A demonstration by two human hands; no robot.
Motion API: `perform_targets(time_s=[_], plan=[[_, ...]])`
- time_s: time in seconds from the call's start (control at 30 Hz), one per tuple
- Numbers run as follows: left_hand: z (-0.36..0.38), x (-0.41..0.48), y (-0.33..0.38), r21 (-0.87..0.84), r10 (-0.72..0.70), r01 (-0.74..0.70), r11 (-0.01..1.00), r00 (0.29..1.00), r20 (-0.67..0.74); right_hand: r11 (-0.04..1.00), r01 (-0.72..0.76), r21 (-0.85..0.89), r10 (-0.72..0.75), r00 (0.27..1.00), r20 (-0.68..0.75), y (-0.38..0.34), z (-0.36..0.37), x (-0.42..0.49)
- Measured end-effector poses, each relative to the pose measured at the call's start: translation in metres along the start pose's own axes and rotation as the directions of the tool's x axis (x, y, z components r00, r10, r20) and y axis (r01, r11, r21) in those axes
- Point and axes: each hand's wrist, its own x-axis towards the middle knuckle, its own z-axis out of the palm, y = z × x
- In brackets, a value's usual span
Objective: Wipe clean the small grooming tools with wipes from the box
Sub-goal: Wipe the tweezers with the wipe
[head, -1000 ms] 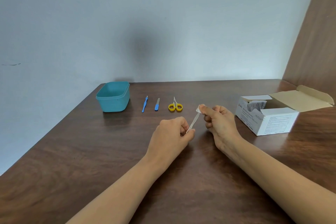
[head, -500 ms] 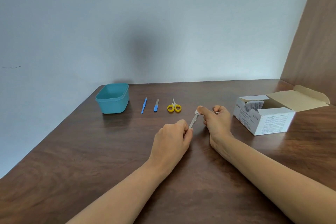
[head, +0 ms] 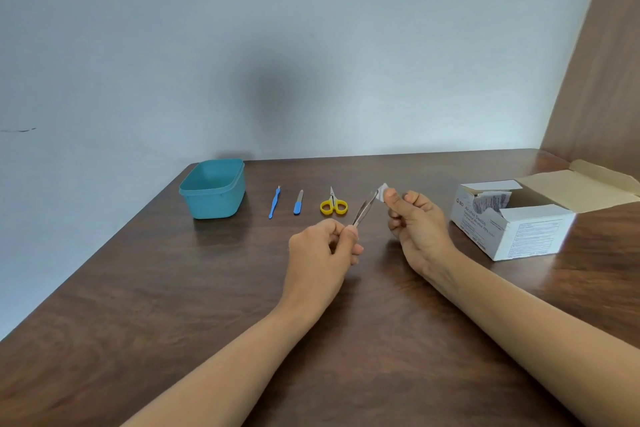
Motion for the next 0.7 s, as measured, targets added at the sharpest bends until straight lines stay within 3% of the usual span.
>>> perform_targets(time_s=[0.7], plan=[[-0.0005, 0.0016, 0.0018, -0.013, -0.012, 0.013, 1.000, 1.000, 0.025, 0.997, -0.072, -0.004, 0.072, 0.994, 0.085, -0.0075, -0.0006, -0.0071]])
